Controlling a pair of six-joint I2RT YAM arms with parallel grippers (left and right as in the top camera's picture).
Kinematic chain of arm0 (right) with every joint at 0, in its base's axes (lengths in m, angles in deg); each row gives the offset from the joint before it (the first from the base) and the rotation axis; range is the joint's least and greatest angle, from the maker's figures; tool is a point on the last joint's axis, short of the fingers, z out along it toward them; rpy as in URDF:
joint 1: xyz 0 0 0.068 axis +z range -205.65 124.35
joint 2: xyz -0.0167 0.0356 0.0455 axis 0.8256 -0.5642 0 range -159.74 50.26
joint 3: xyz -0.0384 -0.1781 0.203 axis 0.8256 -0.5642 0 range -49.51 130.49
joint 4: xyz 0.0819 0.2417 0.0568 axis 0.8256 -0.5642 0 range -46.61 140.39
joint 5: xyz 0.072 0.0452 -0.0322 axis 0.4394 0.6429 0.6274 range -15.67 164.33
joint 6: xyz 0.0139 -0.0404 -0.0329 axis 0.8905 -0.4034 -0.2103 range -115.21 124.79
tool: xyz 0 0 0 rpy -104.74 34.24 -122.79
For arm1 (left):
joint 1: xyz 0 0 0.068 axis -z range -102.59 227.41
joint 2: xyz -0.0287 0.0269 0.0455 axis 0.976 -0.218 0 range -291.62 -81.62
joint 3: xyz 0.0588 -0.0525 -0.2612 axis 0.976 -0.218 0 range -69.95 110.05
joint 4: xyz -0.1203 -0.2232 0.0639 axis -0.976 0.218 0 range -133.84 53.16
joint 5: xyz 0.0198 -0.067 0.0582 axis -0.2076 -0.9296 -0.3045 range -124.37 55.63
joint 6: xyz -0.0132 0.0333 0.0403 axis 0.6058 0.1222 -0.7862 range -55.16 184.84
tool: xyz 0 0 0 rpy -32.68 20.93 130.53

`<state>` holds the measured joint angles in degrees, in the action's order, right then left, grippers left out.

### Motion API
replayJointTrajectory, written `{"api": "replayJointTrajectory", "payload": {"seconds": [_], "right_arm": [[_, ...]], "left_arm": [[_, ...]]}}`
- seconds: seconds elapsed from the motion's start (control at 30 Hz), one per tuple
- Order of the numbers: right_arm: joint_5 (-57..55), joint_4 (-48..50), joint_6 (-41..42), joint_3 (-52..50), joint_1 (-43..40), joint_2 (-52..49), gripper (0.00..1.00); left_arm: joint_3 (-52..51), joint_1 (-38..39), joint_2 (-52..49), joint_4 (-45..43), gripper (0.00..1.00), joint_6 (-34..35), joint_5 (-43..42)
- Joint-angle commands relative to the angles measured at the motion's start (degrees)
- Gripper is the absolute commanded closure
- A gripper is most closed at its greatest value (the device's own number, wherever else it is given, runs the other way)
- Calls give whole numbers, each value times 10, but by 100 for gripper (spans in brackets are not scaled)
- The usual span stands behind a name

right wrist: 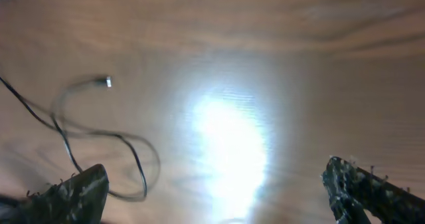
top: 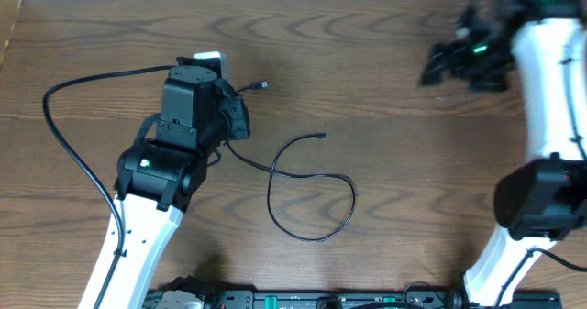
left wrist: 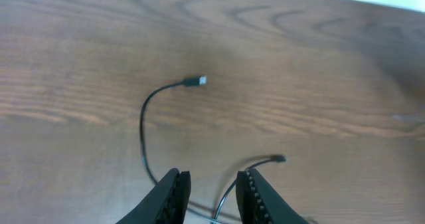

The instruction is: Untangle cables

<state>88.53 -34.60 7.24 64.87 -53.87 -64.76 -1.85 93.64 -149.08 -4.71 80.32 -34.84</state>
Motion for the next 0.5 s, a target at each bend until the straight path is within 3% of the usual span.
{"api": "replayJointTrajectory", "payload": {"seconds": [0.0,0.23,0.47], "right_arm": [[-47,31,61,-53,60,3,1],[-70,97,117,-148,147,3,1],[-77,156,134,-219,219,3,1]], "left_arm": [[4,1,-3,10,71,11,23],[4,-8,-3,15,63,10,36],[4,-26,-3,25,61,-26,21]]}}
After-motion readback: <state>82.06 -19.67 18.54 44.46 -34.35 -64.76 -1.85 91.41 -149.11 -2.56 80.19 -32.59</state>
